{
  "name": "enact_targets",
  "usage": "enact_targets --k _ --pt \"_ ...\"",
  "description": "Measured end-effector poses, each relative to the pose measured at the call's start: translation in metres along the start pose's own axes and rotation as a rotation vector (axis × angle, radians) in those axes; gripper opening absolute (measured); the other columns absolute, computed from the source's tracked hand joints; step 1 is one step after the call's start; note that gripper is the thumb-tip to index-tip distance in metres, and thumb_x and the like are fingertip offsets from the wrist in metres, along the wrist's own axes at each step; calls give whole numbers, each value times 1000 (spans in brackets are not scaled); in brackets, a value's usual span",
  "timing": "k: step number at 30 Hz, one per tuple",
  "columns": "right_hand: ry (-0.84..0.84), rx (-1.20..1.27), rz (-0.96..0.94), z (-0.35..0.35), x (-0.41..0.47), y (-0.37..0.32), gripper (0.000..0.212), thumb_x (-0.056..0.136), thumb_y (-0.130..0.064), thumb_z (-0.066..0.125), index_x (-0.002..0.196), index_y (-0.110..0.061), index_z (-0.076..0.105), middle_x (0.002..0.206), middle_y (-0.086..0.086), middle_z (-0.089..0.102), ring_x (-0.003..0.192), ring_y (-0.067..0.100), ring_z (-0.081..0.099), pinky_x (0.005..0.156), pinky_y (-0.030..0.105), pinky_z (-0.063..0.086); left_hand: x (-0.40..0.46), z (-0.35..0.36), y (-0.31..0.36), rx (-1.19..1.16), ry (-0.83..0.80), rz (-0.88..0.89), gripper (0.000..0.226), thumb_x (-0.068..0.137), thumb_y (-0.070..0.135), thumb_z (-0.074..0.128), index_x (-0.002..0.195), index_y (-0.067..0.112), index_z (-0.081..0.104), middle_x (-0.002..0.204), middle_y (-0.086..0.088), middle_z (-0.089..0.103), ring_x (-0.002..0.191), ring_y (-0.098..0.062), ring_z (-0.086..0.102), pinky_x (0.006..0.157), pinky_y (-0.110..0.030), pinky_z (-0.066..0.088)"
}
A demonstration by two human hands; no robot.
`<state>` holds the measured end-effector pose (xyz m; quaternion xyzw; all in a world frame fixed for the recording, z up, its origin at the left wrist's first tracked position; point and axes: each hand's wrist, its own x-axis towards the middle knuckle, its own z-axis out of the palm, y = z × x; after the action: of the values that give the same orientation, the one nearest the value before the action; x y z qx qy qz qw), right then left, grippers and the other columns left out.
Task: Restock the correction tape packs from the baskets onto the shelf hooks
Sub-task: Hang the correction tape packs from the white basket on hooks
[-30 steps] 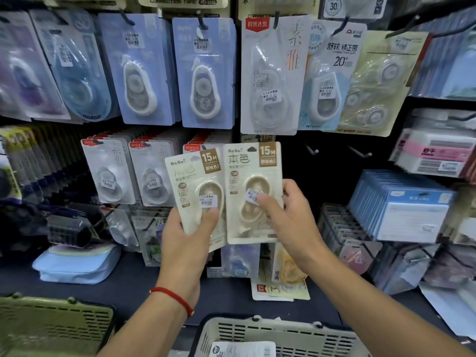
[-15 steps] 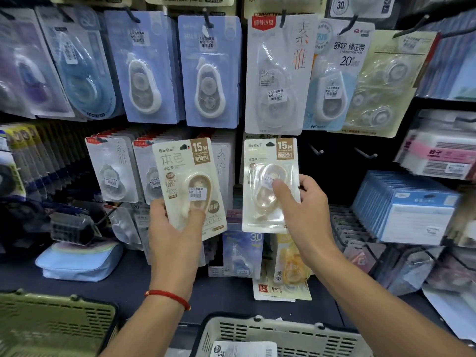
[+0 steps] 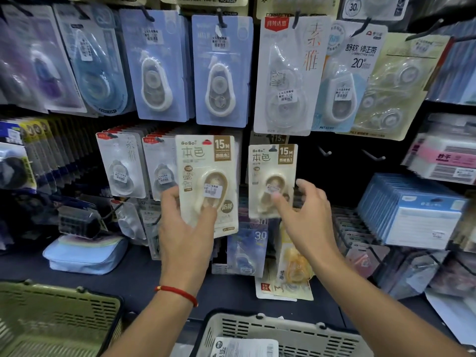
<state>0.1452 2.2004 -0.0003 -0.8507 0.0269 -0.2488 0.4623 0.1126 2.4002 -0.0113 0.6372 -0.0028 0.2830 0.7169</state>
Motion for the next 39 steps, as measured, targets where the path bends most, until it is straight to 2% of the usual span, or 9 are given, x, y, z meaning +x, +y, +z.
enact_targets --k 3,6,12,19,24,27,31,36,39 --pt "-188 120 -126 5 -9 -2 41 94 -54 66 131 -36 66 124 -20 68 112 -5 63 94 28 53 -3 7 -2 -27 -143 -59 31 91 31 80 113 43 62 110 15 77 100 -4 74 81 -33 61" --pt "-375 318 -88 13 -16 -5 38 88 -62 68 118 -39 65 112 -18 76 102 2 73 84 26 56 -5 14 -7 -60 -279 -120 40 94 15 76 125 37 65 115 11 77 110 -8 72 90 -29 57" --pt "-131 506 -3 11 -16 -2 32 86 -44 71 111 -28 61 100 -7 79 89 13 78 72 34 64 -10 19 -11 120 -428 -75 74 94 2 70 144 51 49 108 16 74 100 -6 72 80 -17 56" --pt "-24 509 76 3 -14 -7 27 97 -40 72 118 -25 64 98 -5 81 89 12 78 78 41 63 -11 19 -8 92 -462 -59 72 90 -8 72 128 52 55 110 23 71 100 -3 70 84 -20 58" --pt "80 483 40 5 -15 -10 38 89 -56 70 117 -31 69 99 -7 81 90 14 78 79 45 62 -11 15 -4 91 -486 -21 66 92 -5 70 136 43 58 119 24 70 111 -4 69 90 -20 58" --pt "10 296 27 4 -9 -5 33 97 -54 65 120 -30 67 97 -10 80 92 15 77 74 37 59 -6 11 -1 325 -468 82 62 94 7 68 145 39 55 126 24 65 113 5 63 91 -8 49" --pt "-159 -750 -78 -2 0 12 80 104 -56 47 163 -7 23 149 13 54 132 34 55 97 44 51 12 9 -6 675 -430 327 61 90 8 68 147 28 56 158 8 43 148 -10 32 111 1 11" --pt "-139 -676 -525 10 14 10 58 101 -30 60 155 -14 44 163 7 40 144 27 43 111 42 44 25 1 -23 857 -472 364 75 86 8 69 156 20 46 174 0 13 161 -21 6 130 -42 18" --pt "-206 -843 -536 36 39 10 63 102 -30 56 159 -12 37 171 11 23 155 28 28 121 45 37 26 -2 -30 907 -504 360 82 88 8 68 162 19 34 176 3 -1 162 -18 -4 130 -44 19"
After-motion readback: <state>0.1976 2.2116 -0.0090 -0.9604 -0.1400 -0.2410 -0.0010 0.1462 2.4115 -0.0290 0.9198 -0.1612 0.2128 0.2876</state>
